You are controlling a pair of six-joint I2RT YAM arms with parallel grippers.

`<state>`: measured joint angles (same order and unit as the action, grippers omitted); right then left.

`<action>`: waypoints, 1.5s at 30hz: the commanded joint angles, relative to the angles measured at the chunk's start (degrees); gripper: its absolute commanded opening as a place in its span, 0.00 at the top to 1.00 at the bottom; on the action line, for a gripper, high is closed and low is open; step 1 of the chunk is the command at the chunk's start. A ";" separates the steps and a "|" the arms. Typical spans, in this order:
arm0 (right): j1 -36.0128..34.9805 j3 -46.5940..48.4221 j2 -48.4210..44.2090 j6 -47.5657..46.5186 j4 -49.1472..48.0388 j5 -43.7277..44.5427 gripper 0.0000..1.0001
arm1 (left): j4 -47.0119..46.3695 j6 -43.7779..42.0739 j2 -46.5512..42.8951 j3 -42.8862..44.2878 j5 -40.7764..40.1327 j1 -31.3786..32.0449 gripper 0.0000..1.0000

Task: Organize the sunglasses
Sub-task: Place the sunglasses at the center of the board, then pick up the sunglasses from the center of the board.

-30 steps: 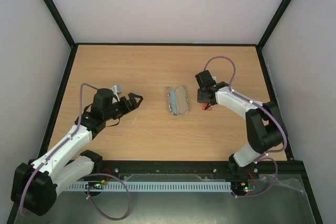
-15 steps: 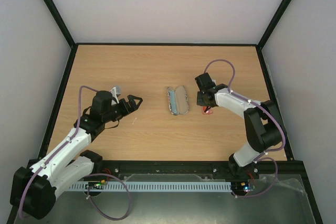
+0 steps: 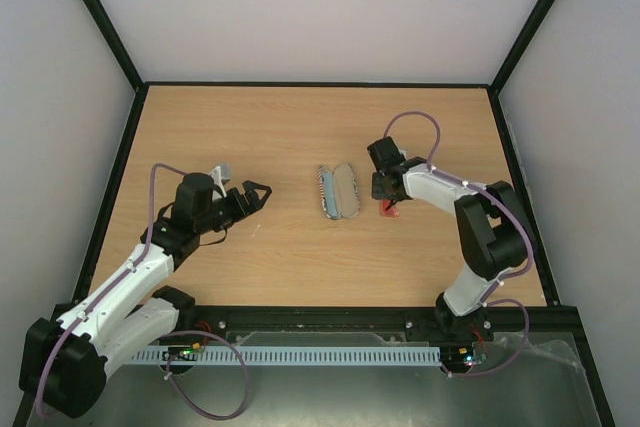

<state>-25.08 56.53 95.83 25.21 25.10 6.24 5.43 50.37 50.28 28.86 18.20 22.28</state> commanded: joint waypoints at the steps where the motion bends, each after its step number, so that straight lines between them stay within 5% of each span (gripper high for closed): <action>1: 0.06 1.08 2.26 -0.77 -0.22 0.13 0.99 | -0.42 -0.05 -0.54 -0.58 0.10 0.22 0.01; 12: 0.07 5.43 -3.42 -1.39 4.17 1.50 0.71 | 0.18 -0.13 -0.95 -0.39 -0.13 0.23 0.01; 23: 0.49 9.88 2.90 -3.81 4.48 1.62 0.81 | 0.68 -0.53 -0.56 0.13 -0.44 0.04 0.01; 45: 0.91 12.99 11.47 -5.71 4.24 1.32 0.62 | 1.38 -1.15 1.48 1.80 -0.63 -0.57 0.01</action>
<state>-24.43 67.18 105.56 19.73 28.21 6.04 5.93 50.24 51.40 28.91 17.93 22.04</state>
